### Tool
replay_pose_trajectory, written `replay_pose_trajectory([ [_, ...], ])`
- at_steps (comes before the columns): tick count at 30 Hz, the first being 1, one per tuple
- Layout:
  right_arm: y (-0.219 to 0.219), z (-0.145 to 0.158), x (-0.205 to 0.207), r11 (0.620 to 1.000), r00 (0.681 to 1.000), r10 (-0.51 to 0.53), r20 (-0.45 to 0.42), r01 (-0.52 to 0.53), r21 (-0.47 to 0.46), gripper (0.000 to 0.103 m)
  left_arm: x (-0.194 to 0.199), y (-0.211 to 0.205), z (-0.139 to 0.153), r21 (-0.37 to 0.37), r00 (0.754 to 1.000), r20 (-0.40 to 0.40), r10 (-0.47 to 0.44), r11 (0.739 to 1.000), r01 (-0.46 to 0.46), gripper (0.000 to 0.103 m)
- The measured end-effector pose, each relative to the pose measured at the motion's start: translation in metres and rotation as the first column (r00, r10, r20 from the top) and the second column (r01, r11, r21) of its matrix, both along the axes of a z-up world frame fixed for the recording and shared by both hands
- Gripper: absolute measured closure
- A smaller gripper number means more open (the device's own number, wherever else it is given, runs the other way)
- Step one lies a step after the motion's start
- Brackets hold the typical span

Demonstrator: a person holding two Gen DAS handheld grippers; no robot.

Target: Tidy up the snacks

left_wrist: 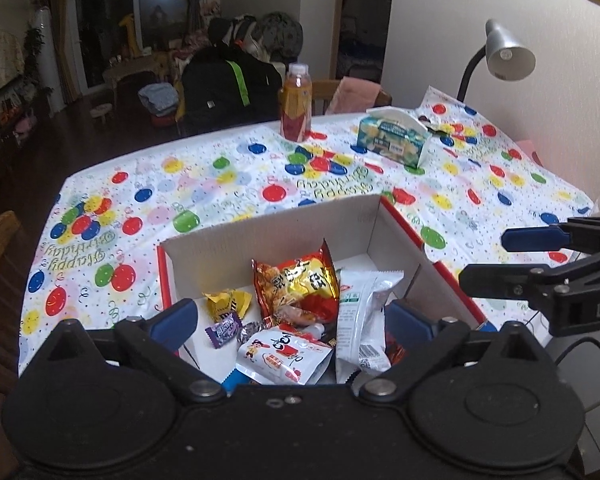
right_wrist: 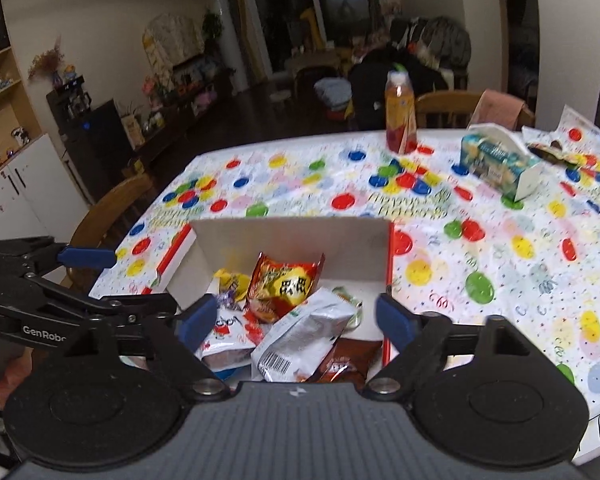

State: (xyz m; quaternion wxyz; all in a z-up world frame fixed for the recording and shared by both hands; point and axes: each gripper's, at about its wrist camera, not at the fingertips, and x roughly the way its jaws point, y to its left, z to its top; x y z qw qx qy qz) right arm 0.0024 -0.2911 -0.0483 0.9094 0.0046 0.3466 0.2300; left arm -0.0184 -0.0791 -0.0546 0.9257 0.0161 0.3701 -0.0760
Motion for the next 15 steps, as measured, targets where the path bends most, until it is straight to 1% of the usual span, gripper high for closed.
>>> replay_pose_trajectory([
  [2,-0.002,0.002,-0.005,1.0,0.999,-0.018,0.03,0.018,0.01,0.0,-0.005,0.001,0.003,-0.006,1.0,0.017,0.013,1.0,-0.013,0.001],
  [5,-0.004,0.005,-0.013,0.999,0.997,-0.039,0.069,0.038,0.016,0.0,-0.01,0.002,0.007,0.001,0.999,0.034,0.031,1.0,-0.031,0.001],
  [7,-0.005,0.005,-0.018,0.998,0.995,-0.054,0.088,0.052,0.025,0.0,-0.013,0.003,0.007,0.001,0.999,0.029,0.044,0.999,-0.044,0.001],
  [12,-0.006,0.004,-0.031,0.995,0.99,-0.089,0.109,0.084,0.05,0.0,-0.022,0.004,0.01,0.011,0.995,0.038,0.088,0.996,-0.089,0.0],
  [15,-0.005,0.004,-0.036,0.994,0.989,-0.103,0.103,0.097,0.059,0.0,-0.029,0.003,0.013,0.017,0.993,0.055,0.102,0.995,-0.103,0.0],
])
